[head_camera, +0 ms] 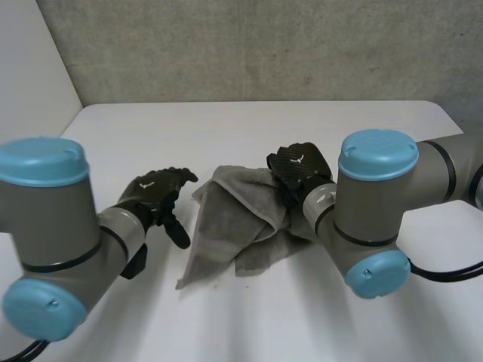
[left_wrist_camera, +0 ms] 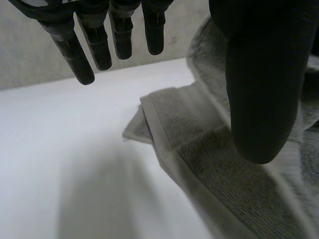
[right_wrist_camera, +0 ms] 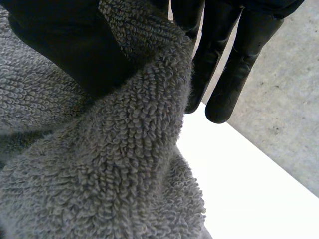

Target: Fold the towel.

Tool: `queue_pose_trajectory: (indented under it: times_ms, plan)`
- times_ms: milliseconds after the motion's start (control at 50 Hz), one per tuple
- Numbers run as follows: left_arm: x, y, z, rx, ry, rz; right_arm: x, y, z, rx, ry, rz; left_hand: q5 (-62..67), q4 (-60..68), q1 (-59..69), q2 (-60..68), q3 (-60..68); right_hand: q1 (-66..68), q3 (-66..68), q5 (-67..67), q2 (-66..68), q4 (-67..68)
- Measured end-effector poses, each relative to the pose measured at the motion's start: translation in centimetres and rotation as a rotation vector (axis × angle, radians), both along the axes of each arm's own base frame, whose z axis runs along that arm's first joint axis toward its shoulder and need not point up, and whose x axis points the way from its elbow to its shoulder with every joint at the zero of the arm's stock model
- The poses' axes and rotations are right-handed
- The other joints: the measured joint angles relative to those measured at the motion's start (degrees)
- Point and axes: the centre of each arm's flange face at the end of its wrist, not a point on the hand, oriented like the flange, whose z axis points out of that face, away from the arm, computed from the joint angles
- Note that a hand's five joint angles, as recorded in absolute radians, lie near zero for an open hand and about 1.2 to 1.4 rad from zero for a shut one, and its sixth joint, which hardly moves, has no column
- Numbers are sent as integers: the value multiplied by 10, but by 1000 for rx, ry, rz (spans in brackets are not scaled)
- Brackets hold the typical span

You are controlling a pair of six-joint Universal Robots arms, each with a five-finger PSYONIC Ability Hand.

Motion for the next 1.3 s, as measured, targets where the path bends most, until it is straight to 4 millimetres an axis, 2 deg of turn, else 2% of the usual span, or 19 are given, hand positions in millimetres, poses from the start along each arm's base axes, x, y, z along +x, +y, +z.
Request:
queue_pose_trajectory:
  times_ms: [180,260,460,600,720,880,960,980,1000,1040,1060,1080,1100,1120,1140,1300]
  plan:
    - [-15,-20,-43,135,97,36,-5,8,-8,12,1,16,26,26,27,27,27,0,0,1,0,0]
    - [-23,-21,-51,211,187,9,-5,9,-11,8,-2,18,50,50,50,50,50,0,0,1,0,0]
    - [-35,-20,-47,298,319,-61,-6,9,-13,8,-1,16,65,65,64,64,65,0,0,2,0,0]
    - [-26,-25,-29,267,335,-33,-7,10,-11,2,-5,13,64,65,64,64,65,0,0,2,0,0]
    - [-21,-28,-24,256,339,-14,-9,12,-9,0,-8,14,65,65,64,64,65,0,0,2,0,0]
    - [-31,-25,-47,296,306,-35,-10,17,-4,11,-33,15,80,80,81,81,81,0,0,3,0,0]
    - [-39,-23,-57,309,295,-54,-10,18,-2,19,-50,13,131,131,137,138,138,0,0,3,0,0]
    - [-42,-23,-60,310,293,-61,-10,19,-1,21,-55,13,231,232,252,231,231,0,0,3,0,0]
    - [-46,-23,-64,304,294,-71,-11,19,0,25,-65,14,320,320,337,331,319,-5,-19,-6,-16,-13]
    - [-50,-25,-66,288,300,-79,-11,19,2,28,-72,12,354,366,369,366,365,-85,-119,-103,-125,-119]
    - [-52,-27,-66,274,305,-81,-12,19,3,29,-76,10,452,452,465,457,456,-176,-242,-218,-247,-242]
    - [-53,-28,-66,261,310,-81,-12,18,3,29,-77,8,487,489,484,489,488,-236,-313,-288,-318,-313]
    - [-53,-29,-65,251,314,-80,-12,18,4,29,-79,6,487,489,484,489,488,-236,-313,-288,-318,-313]
    - [-54,-31,-63,233,320,-77,-13,18,6,27,-81,3,487,489,484,489,488,-342,-442,-421,-437,-442]
    - [-54,-33,-59,212,327,-71,-14,17,9,25,-82,-1,517,523,509,524,522,-389,-502,-485,-497,-503]
    - [-41,-42,-27,85,361,4,-39,24,37,43,-65,-48,536,544,525,544,543,-404,-530,-505,-517,-528]
